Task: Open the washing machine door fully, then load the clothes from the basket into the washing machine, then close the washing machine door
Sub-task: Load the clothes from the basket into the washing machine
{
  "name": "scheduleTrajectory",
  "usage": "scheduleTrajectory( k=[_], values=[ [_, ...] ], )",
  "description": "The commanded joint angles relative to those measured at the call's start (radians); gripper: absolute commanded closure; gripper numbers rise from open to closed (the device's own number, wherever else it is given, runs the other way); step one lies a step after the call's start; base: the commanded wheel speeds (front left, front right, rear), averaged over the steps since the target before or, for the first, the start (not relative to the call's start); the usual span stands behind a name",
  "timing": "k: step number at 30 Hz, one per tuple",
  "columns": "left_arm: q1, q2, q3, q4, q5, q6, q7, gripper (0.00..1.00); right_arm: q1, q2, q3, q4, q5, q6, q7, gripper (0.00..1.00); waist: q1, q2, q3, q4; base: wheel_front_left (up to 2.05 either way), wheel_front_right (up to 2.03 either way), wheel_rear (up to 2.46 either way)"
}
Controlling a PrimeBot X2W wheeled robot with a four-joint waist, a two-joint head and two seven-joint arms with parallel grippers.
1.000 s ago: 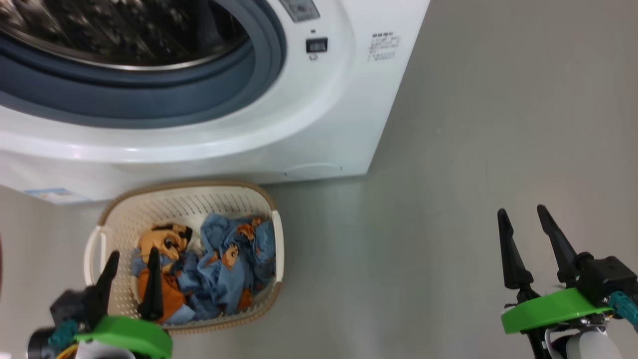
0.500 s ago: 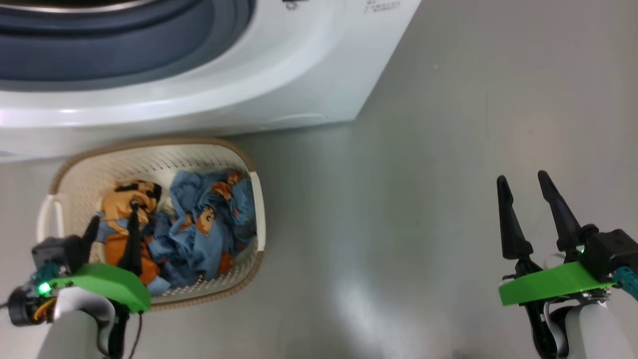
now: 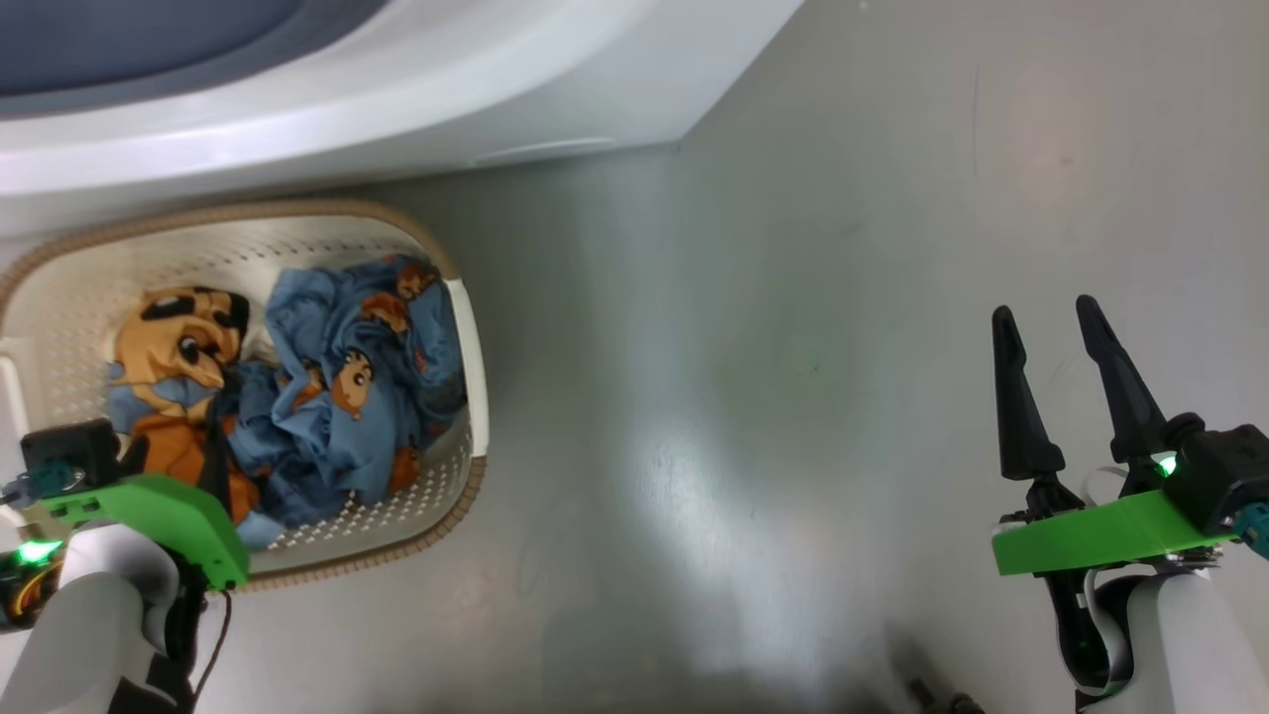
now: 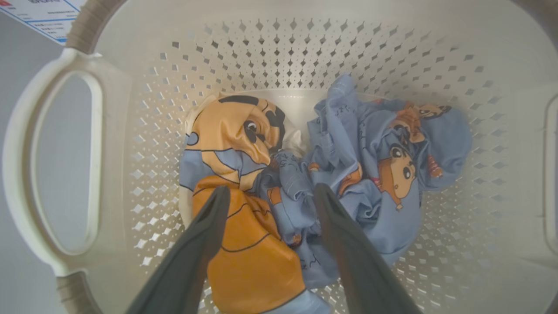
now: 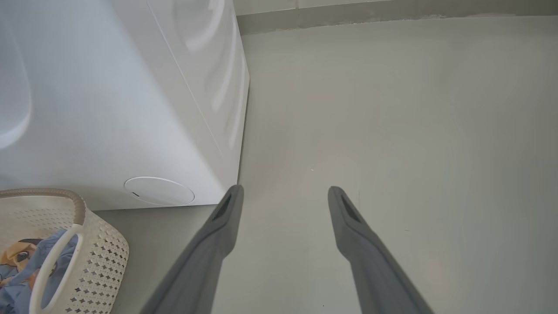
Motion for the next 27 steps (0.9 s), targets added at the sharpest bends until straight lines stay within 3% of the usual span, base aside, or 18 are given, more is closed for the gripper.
scheduleTrajectory(
  k=[1,13,27],
  values=[
    [-0.001,0.055,0.018,0.036,0.002,0.015,0.017,0.00,0.005,-0.002,0.026,-0.026,0.010,0.002,-0.012,0.00,0.0000,0.0000,0.039,-0.013,0.00,0.00,0.00],
    [-0.088,0.091,0.007,0.166,-0.006,0.028,0.054,0.00,-0.002,-0.002,0.027,-0.042,0.020,0.002,-0.012,0.00,0.0000,0.0000,0.110,-0.043,0.00,0.00,0.00],
    [-0.163,0.158,-0.032,0.257,0.012,0.077,0.181,0.00,-0.008,-0.002,0.033,-0.058,0.046,0.002,-0.012,0.00,0.0000,0.0000,0.165,-0.068,0.00,0.00,0.00]
  ],
)
